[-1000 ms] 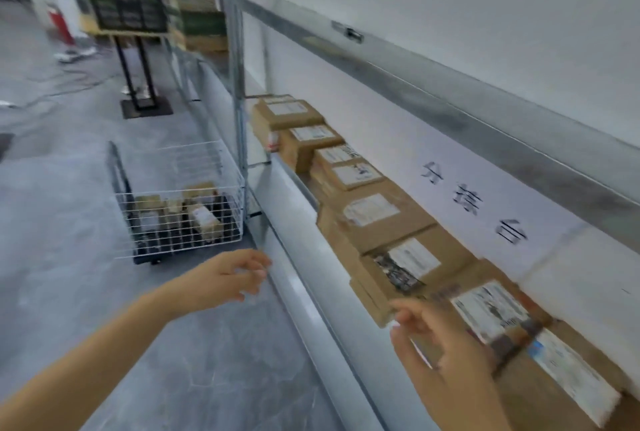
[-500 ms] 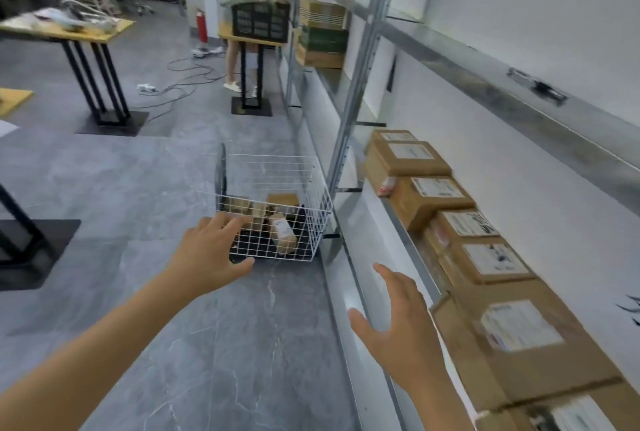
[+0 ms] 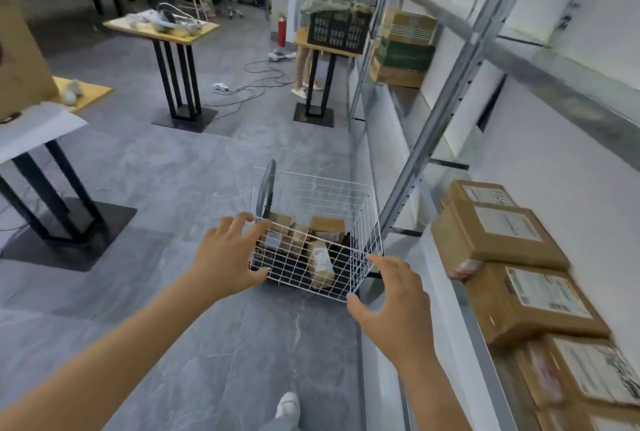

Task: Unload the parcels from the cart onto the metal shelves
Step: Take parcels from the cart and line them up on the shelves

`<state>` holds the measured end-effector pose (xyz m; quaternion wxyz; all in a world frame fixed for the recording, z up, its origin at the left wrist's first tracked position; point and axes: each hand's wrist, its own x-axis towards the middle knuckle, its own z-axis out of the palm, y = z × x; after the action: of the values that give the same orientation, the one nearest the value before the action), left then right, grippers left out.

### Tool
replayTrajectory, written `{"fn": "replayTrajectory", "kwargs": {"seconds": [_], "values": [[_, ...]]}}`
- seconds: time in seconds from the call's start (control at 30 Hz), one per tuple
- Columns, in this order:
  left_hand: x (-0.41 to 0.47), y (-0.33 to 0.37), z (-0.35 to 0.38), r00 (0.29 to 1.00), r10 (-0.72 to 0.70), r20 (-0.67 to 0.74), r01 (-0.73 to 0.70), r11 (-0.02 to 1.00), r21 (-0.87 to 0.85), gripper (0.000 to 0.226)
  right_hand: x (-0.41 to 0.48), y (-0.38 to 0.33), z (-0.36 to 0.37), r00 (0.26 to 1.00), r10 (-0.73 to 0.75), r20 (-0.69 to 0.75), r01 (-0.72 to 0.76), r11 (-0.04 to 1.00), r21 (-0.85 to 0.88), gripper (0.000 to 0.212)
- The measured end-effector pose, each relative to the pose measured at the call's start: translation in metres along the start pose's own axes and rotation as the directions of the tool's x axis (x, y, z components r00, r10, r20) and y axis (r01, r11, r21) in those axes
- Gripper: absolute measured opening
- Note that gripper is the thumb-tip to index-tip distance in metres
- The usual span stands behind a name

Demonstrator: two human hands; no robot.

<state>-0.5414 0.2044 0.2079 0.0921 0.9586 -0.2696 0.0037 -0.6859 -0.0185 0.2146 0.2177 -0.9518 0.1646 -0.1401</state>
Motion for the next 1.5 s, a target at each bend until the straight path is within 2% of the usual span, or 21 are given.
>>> {"fn": "replayTrajectory", "kwargs": {"seconds": [0.13, 0.33, 0.77, 1.0, 1.2, 1.37, 1.5], "values": [[0.072, 0.005, 0.004, 0.999, -0.040, 0.004, 0.040, 0.999, 0.029, 0.080, 0.078, 0.021, 0.007, 0.999, -0.006, 0.038, 0.007, 1.000, -0.021, 0.063], [0.148, 0.011, 0.008, 0.995, -0.100, 0.014, 0.100, 0.995, -0.028, 0.078, 0.166, 0.046, 0.015, 0.995, -0.022, 0.098, 0.021, 1.000, 0.012, 0.057], [0.234, -0.016, 0.053, 0.977, -0.161, 0.137, 0.163, 0.987, 0.003, 0.081, 0.244, 0.087, 0.066, 0.982, 0.050, 0.183, -0.075, 0.989, 0.130, 0.058], [0.310, -0.023, 0.094, 0.974, -0.117, 0.192, 0.118, 0.993, 0.003, 0.094, 0.299, 0.107, 0.097, 0.955, 0.140, 0.260, -0.177, 0.976, 0.123, 0.055], [0.379, -0.049, 0.129, 0.949, -0.106, 0.297, 0.119, 0.993, -0.025, 0.091, 0.369, 0.115, 0.144, 0.910, 0.206, 0.360, -0.262, 0.958, 0.115, 0.054], [0.445, -0.077, 0.146, 0.927, -0.082, 0.366, 0.113, 0.992, -0.064, 0.097, 0.429, 0.116, 0.189, 0.876, 0.242, 0.417, -0.329, 0.933, 0.148, 0.049], [0.493, -0.090, 0.168, 0.924, -0.022, 0.381, 0.046, 0.998, -0.053, 0.094, 0.459, 0.125, 0.218, 0.847, 0.299, 0.439, -0.398, 0.904, 0.154, 0.047]]}}
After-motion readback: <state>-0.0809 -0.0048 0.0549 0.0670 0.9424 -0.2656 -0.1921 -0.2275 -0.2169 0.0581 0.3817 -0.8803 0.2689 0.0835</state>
